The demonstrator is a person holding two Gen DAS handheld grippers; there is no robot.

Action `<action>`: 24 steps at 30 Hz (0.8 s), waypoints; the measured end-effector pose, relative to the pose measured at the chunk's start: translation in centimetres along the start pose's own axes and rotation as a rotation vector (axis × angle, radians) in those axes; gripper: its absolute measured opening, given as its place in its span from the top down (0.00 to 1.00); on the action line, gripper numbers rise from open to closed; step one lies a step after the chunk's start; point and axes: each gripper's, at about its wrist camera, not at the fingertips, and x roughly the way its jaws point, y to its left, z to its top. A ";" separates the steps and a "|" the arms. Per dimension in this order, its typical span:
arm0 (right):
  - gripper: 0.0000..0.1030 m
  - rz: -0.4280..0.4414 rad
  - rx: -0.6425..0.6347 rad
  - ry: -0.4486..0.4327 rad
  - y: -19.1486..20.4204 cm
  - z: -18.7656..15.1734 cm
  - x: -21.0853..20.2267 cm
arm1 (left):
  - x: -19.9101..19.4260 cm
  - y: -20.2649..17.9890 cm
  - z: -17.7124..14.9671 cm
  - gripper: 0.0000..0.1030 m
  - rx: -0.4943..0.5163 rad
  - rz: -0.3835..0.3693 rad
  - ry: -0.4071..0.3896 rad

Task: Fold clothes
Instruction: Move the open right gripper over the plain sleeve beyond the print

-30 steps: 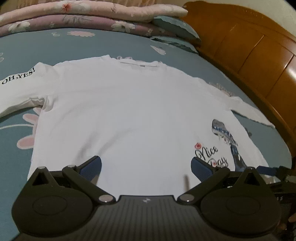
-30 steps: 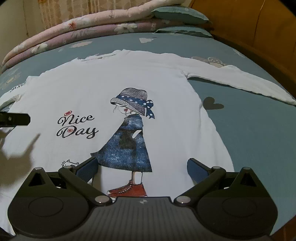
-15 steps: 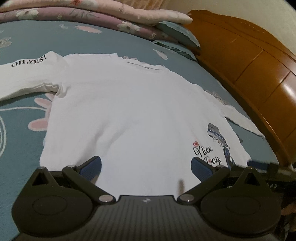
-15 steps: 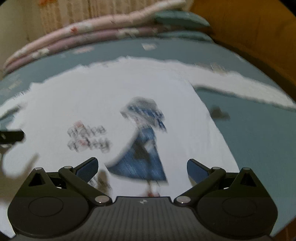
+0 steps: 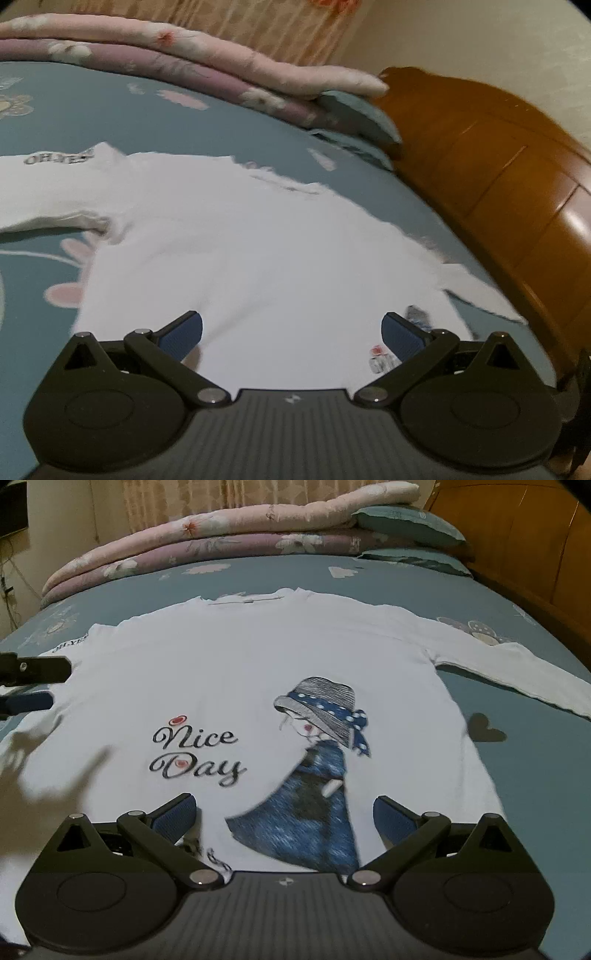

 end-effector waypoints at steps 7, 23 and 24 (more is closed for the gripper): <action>0.00 -0.073 0.105 -0.068 -8.7 6.0 -3.0 | 1.9 -0.5 -0.4 0.01 0.039 0.020 0.057; 0.00 0.000 0.468 0.021 -33.5 17.0 5.5 | 2.7 0.9 -0.1 0.01 -0.008 -0.020 0.030; 0.00 -0.020 0.473 0.020 -34.3 17.0 6.3 | 2.8 0.9 -0.2 0.01 -0.003 -0.018 0.026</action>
